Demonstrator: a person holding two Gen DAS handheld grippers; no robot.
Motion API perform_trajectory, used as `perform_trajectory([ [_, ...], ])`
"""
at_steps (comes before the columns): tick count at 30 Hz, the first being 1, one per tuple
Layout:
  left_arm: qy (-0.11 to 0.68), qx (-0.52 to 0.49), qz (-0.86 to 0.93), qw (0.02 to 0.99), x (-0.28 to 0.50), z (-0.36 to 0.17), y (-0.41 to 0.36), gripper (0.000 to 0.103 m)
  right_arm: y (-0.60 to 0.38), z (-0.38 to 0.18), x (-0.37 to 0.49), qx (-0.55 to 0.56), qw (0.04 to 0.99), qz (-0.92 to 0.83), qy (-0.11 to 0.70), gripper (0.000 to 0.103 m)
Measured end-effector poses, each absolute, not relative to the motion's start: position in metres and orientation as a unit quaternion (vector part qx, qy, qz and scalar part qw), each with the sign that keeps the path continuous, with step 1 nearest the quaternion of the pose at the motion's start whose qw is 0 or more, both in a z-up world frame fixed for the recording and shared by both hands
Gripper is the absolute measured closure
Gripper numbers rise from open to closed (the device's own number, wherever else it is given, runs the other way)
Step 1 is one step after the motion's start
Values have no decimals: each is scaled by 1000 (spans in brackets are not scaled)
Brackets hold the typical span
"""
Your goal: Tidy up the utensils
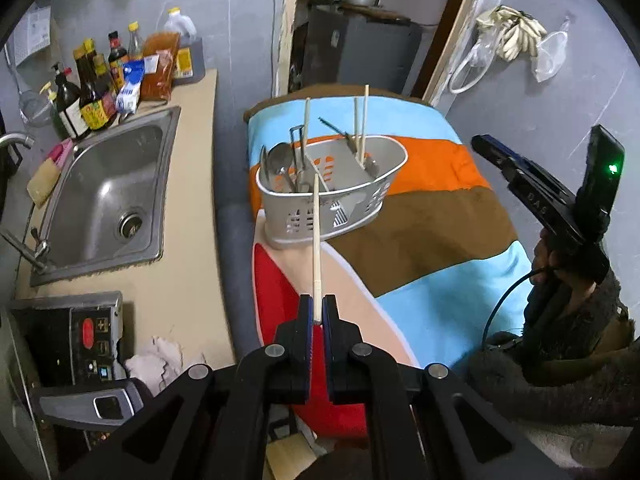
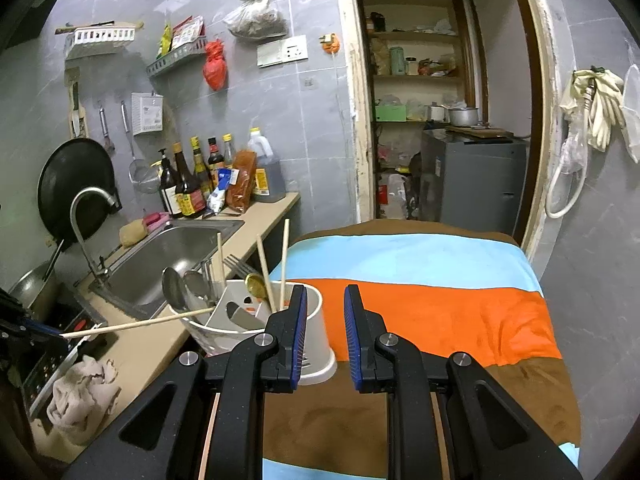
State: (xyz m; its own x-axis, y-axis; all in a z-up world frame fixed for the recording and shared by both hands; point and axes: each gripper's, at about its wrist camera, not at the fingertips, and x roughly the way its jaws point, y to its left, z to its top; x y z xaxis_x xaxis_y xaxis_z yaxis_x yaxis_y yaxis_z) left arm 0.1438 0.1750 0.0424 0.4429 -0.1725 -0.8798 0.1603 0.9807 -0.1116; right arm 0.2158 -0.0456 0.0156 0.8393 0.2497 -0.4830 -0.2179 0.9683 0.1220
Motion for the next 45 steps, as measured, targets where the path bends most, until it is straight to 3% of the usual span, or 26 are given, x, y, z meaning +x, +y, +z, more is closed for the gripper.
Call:
perform_trajectory([
  [15, 539, 41, -103, 835, 185, 56, 168, 98, -55, 20, 213, 35, 963, 102, 246, 86],
  [17, 531, 42, -104, 840, 193, 60, 166, 98, -58, 22, 211, 37, 965, 94, 243, 71],
  [19, 512, 36, -105, 852, 205, 65, 166, 98, -63, 23, 208, 38, 967, 87, 236, 63],
  [25, 446, -5, -115, 887, 233, 62, 168, 97, -72, 25, 195, 33, 969, 62, 236, 54],
  [34, 426, -35, -126, 895, 251, 34, 157, 95, -87, 28, 173, 23, 969, 27, 244, 39],
  [36, 422, -41, -124, 897, 248, 31, 156, 90, -92, 29, 169, 24, 970, 22, 240, 35],
  [37, 417, -43, -121, 900, 245, 29, 156, 82, -94, 29, 167, 26, 971, 21, 238, 33],
  [41, 379, -69, -111, 916, 226, 27, 156, 41, -101, 30, 162, 30, 971, 23, 236, 29],
  [45, 355, -89, -93, 926, 205, 27, 154, 40, -108, 29, 153, 35, 972, 32, 231, 25],
])
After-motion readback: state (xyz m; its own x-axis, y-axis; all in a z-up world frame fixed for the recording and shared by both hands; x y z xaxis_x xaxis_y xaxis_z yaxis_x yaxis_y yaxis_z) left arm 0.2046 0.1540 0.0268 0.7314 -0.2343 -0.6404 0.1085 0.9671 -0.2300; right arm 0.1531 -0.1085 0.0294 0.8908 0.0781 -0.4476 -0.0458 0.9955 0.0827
